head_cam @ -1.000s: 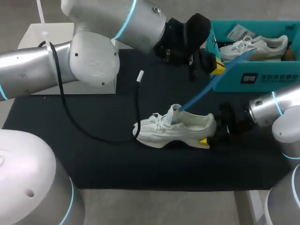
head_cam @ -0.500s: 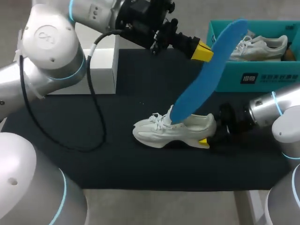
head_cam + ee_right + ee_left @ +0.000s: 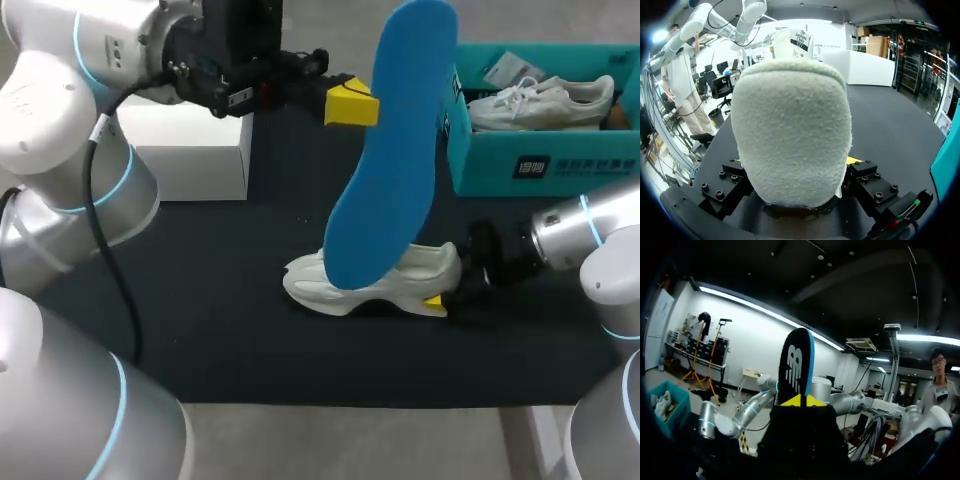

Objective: Take the shoe out of the shoebox, open the shoe tongue, remove and reinsert the insole, then place the shoe into the shoebox

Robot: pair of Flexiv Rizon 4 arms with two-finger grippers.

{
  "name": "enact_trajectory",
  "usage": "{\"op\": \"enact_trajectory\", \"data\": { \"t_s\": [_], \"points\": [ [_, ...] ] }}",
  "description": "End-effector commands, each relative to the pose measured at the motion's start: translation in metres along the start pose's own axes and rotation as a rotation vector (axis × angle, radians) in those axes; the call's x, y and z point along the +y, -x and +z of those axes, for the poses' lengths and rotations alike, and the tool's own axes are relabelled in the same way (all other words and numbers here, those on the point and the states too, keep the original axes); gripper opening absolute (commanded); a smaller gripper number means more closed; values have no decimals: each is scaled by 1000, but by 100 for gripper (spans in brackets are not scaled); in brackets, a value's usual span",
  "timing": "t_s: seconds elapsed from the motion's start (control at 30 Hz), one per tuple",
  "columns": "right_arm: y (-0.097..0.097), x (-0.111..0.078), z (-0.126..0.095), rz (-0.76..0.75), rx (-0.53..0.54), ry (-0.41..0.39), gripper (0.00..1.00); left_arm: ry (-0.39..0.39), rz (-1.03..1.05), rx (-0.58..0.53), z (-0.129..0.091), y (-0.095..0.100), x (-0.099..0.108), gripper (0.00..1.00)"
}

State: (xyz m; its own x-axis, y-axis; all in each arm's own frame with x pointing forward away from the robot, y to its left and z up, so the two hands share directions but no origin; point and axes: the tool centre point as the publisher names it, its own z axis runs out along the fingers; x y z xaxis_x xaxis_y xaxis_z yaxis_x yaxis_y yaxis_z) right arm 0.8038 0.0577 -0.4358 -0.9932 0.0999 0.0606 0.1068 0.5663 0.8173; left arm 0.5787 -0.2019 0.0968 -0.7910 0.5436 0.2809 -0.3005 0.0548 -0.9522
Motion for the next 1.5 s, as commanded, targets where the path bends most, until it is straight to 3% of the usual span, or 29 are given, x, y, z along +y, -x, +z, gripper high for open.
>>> {"op": "enact_trajectory", "data": {
  "t_s": [0.03, 0.23, 0.33, 0.53, 0.7, 1.1, 1.5],
  "points": [
    [0, -2, 4, 1, -2, -3, 0, -407, 96, 52, 4, 3, -1, 0],
    [0, -2, 4, 1, -2, -3, 0, -470, 120, 65, 22, 3, -11, 0],
    [0, -2, 4, 1, -2, -3, 0, -456, 71, 69, 28, 2, -14, 0],
    [0, -2, 4, 1, -2, -3, 0, -344, -80, 41, 30, 3, -15, 0],
    [0, -2, 4, 1, -2, -3, 0, -265, -77, 11, 28, 0, -16, 0],
    [0, -2, 4, 1, -2, -3, 0, -103, -173, 98, 19, -9, -9, 0],
    [0, -2, 4, 1, -2, -3, 0, -178, -60, 116, 18, -11, -12, 0]
  ]
}}
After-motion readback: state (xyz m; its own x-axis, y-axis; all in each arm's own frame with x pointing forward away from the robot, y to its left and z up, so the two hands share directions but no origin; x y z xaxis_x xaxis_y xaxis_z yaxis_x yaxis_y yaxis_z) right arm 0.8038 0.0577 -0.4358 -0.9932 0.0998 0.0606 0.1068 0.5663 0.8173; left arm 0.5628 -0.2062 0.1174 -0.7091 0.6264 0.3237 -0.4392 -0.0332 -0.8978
